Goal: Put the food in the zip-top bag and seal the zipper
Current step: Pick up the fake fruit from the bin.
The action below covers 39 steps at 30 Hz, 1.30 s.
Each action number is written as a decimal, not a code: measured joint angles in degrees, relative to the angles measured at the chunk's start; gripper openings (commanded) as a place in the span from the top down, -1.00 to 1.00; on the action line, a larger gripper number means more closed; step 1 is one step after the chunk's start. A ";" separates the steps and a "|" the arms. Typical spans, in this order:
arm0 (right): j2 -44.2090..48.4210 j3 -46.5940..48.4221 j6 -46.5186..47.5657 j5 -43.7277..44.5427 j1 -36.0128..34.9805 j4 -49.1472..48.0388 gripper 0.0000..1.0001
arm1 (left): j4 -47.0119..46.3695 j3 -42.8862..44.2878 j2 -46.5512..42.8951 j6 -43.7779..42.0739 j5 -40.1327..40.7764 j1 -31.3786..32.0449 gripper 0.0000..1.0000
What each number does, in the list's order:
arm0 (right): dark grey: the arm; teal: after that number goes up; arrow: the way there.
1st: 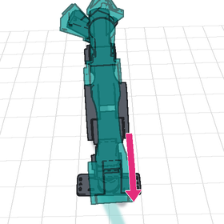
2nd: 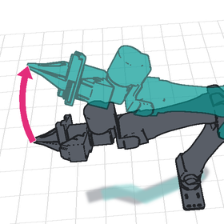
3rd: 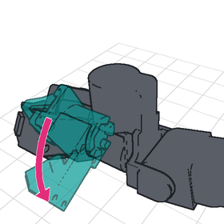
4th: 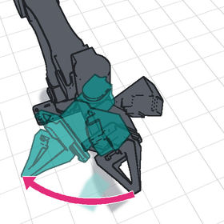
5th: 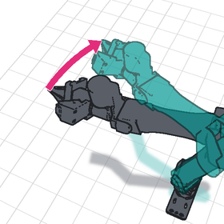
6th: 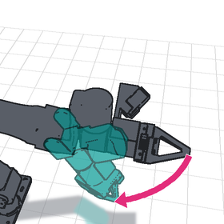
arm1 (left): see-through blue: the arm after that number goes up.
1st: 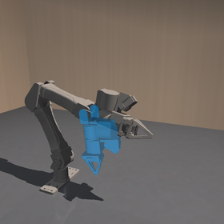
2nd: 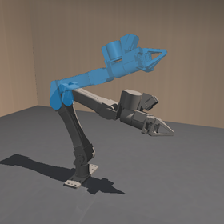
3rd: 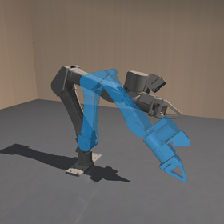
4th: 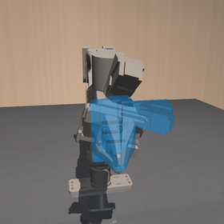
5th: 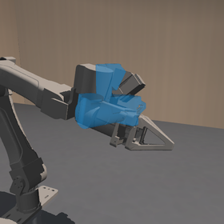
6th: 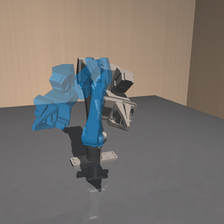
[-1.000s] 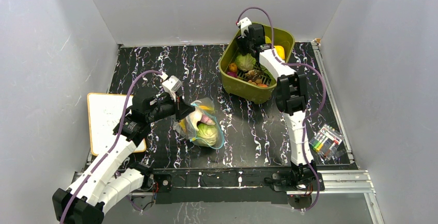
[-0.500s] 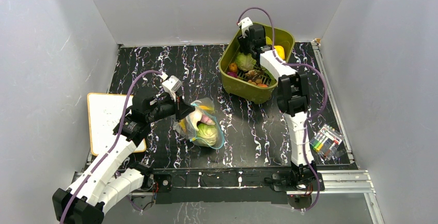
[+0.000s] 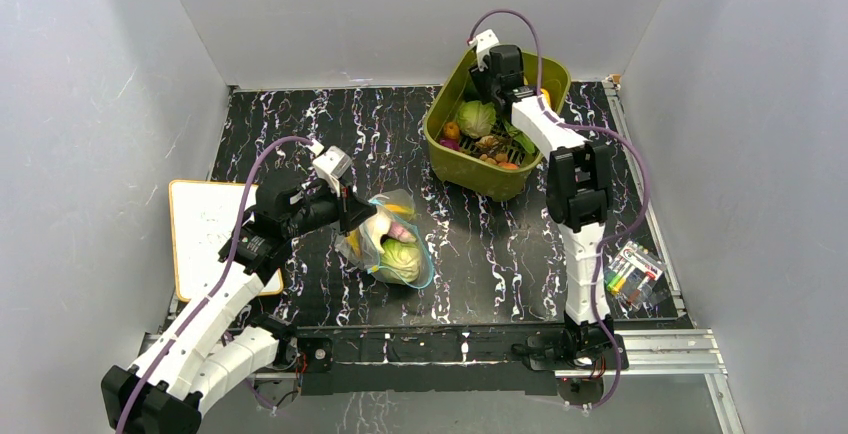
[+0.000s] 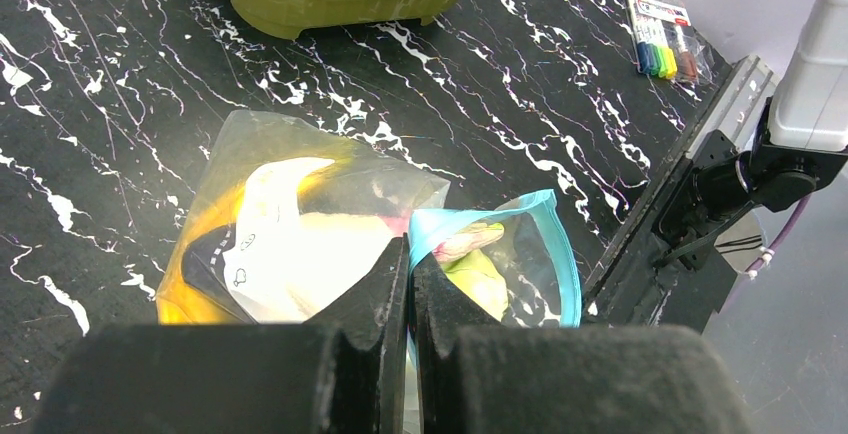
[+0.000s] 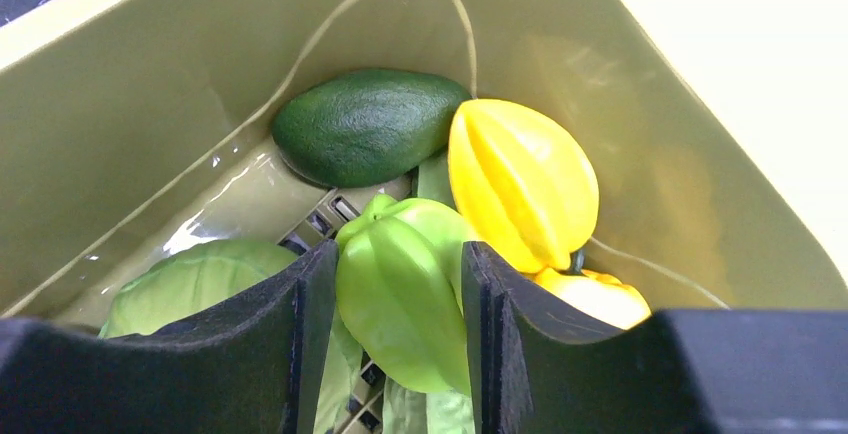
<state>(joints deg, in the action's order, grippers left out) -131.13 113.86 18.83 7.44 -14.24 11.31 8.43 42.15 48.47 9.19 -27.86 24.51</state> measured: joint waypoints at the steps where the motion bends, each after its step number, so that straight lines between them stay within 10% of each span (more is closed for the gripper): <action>1: 0.70 -0.55 -0.20 0.09 0.00 0.24 0.24 | 0.00 -0.04 -0.07 0.00 0.07 0.00 1.00; 39: 55.71 -43.34 -23.43 -15.52 -0.22 0.37 0.34 | 3.48 3.13 3.98 10.78 4.24 0.00 1.00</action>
<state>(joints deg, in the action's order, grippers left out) -75.42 70.52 -4.60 -8.08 -14.46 11.68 11.90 45.28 52.45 19.97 -23.62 24.51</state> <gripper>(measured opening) 0.400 0.009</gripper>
